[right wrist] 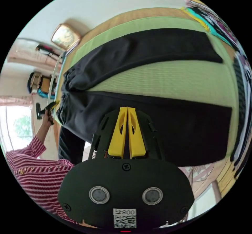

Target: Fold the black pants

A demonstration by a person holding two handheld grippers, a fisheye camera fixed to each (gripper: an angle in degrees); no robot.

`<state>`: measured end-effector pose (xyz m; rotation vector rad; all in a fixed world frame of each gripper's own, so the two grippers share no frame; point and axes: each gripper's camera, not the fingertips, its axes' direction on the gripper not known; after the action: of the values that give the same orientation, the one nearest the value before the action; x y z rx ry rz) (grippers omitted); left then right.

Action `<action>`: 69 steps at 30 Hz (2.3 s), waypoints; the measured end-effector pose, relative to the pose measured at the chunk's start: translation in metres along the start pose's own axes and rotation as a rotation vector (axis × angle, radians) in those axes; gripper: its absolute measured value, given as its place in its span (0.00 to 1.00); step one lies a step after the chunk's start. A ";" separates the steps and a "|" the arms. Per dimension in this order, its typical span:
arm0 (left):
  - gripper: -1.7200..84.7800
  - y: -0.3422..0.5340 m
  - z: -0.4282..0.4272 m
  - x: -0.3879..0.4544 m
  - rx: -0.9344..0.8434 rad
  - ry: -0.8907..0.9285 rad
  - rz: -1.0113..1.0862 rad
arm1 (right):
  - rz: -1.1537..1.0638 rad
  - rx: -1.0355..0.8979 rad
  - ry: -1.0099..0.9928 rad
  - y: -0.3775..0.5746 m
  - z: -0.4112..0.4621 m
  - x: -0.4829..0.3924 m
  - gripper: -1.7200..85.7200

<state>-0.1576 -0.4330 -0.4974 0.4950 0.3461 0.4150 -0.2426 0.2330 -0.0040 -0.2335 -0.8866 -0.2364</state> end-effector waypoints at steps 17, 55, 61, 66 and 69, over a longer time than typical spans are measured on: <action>0.03 -0.040 -0.029 -0.001 0.022 0.005 -0.002 | -0.313 -0.033 -0.189 -0.112 0.084 -0.144 0.02; 0.02 -0.025 -0.102 0.081 -0.060 0.034 0.067 | 0.102 0.130 -0.113 -0.096 0.034 0.082 0.02; 0.02 -0.021 -0.110 0.099 -0.070 0.010 0.075 | 0.258 0.136 -0.145 -0.091 0.034 0.151 0.02; 0.02 -0.020 -0.121 0.112 -0.079 0.037 0.062 | 0.239 0.140 -0.114 -0.082 0.036 0.142 0.02; 0.02 -0.020 -0.133 0.123 -0.058 0.071 0.068 | 0.194 0.144 -0.101 -0.081 0.032 0.131 0.02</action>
<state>-0.1010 -0.3415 -0.6444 0.4366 0.3859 0.5080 -0.2103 0.1519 0.1262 -0.1974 -0.9698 0.0194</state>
